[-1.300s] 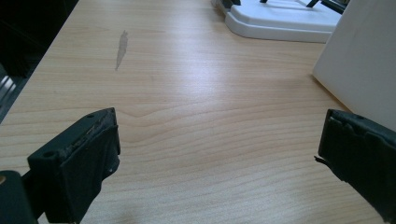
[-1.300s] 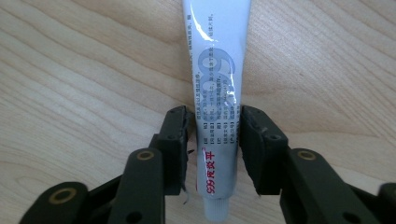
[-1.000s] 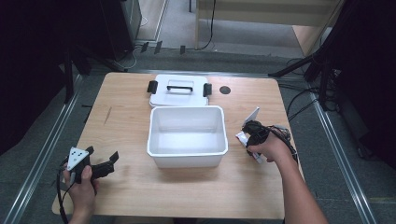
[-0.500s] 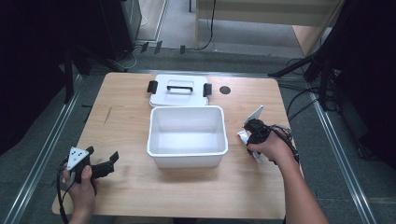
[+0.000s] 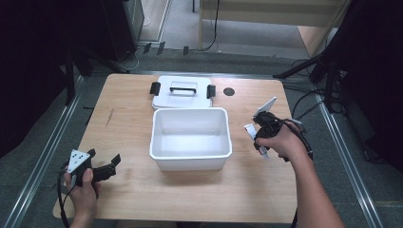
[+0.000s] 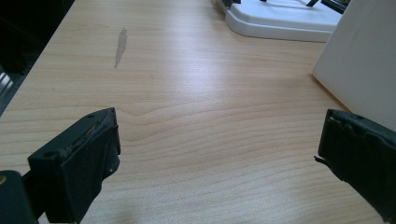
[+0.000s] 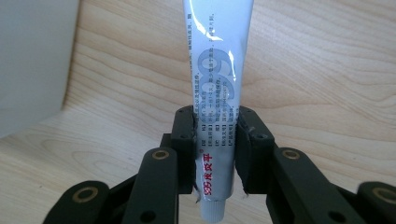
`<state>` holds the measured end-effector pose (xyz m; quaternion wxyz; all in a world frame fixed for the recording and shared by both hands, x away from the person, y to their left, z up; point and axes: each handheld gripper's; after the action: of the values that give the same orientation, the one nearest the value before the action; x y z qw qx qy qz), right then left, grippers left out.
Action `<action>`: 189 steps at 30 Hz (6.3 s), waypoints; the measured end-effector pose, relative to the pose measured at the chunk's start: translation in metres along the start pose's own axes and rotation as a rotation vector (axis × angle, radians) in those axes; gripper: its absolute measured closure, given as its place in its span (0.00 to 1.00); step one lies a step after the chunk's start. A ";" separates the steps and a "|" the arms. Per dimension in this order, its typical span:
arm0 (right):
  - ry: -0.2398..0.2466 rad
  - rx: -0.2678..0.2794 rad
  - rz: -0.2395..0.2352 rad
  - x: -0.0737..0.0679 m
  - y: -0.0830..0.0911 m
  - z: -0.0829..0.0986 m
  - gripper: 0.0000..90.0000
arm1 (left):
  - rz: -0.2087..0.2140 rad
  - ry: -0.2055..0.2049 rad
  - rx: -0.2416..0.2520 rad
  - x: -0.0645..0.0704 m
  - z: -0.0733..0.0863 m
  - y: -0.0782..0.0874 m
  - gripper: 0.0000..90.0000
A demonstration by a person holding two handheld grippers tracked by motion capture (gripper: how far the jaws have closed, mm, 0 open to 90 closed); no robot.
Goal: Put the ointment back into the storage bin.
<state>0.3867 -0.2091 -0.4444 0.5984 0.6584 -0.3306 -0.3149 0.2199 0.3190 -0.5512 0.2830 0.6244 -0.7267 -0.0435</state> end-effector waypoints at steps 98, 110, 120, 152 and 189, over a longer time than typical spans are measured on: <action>0.306 0.072 -0.065 -0.101 0.078 -0.078 0.80 | 0.022 0.015 -0.031 -0.002 -0.002 -0.003 0.00; 0.337 0.066 -0.089 -0.111 0.071 -0.083 0.80 | 0.025 0.017 -0.030 -0.002 -0.002 -0.003 0.00; 0.412 0.056 -0.107 -0.117 0.060 -0.081 0.80 | 0.024 0.015 -0.032 -0.002 -0.002 -0.003 0.00; 0.486 -0.039 -0.136 -0.130 0.016 -0.072 0.80 | 0.025 0.013 -0.037 -0.002 -0.002 -0.003 0.00; 0.658 -0.193 -0.052 -0.151 -0.019 -0.082 0.80 | 0.029 0.014 -0.043 -0.002 -0.002 -0.003 0.00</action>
<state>0.3666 -0.0376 -0.4537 0.7244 0.6731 -0.0716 -0.1305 0.2239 0.3205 -0.5516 0.3023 0.6077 -0.7326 -0.0506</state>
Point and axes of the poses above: each handheld gripper's, and its own axes: y roughly backward along the jaws, z roughly out of its underside, x roughly to its right, and after that the axes turned 13 degrees about y, right-handed
